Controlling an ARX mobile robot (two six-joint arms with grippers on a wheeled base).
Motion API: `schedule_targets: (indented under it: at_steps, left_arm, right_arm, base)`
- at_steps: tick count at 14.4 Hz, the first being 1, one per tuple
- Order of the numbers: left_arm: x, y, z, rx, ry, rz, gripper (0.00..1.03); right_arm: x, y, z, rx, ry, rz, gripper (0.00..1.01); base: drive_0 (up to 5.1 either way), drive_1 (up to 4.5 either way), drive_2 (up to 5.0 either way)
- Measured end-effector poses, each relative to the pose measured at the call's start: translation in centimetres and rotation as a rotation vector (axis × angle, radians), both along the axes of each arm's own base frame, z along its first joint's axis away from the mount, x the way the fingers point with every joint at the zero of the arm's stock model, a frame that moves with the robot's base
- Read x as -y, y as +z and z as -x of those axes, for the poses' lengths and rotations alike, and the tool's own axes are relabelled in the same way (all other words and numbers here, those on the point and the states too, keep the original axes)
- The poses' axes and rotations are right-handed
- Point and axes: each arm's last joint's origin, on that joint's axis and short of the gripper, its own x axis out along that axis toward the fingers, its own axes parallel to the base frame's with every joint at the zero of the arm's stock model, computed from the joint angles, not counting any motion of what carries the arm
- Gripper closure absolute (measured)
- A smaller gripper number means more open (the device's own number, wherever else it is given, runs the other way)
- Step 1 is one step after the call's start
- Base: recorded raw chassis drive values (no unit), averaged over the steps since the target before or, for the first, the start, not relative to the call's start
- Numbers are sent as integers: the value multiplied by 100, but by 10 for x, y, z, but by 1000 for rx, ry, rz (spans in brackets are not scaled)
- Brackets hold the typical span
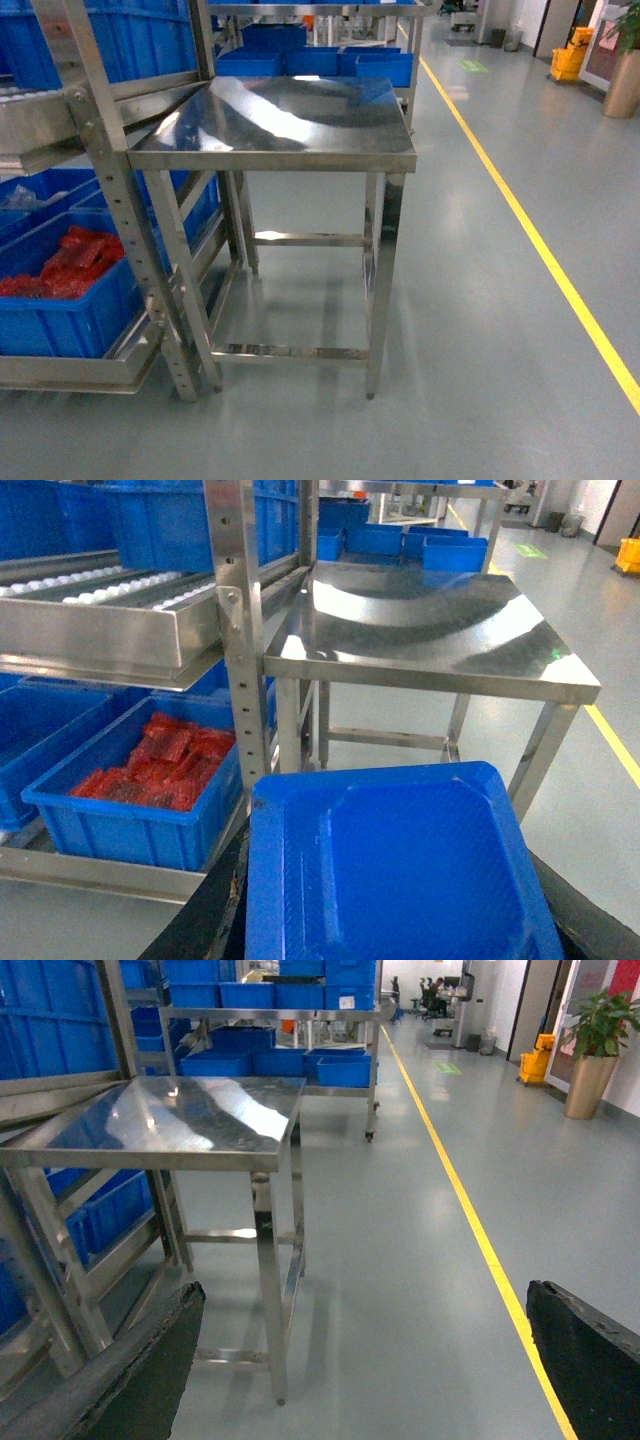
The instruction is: Pick blue part to blue bin on bottom shelf
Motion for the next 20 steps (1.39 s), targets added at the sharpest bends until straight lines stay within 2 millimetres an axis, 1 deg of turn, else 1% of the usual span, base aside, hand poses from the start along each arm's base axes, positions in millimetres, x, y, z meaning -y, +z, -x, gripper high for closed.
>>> schedule_targets:
  at_steps: [4,14,20]
  left_arm:
    - [0,1,0,6,0,1,59]
    - [0,-1,0,-3,1,0,59]
    - [0,0,0,0,3,0,59]
  right_arm:
    - [0,1,0,6,0,0,3]
    - [0,0,0,2,0,0,3]
    - [0,0,0,3,0,0,3]
  base:
    - [1,434,-432]
    - [0,0,0]
    - [-469,357,139]
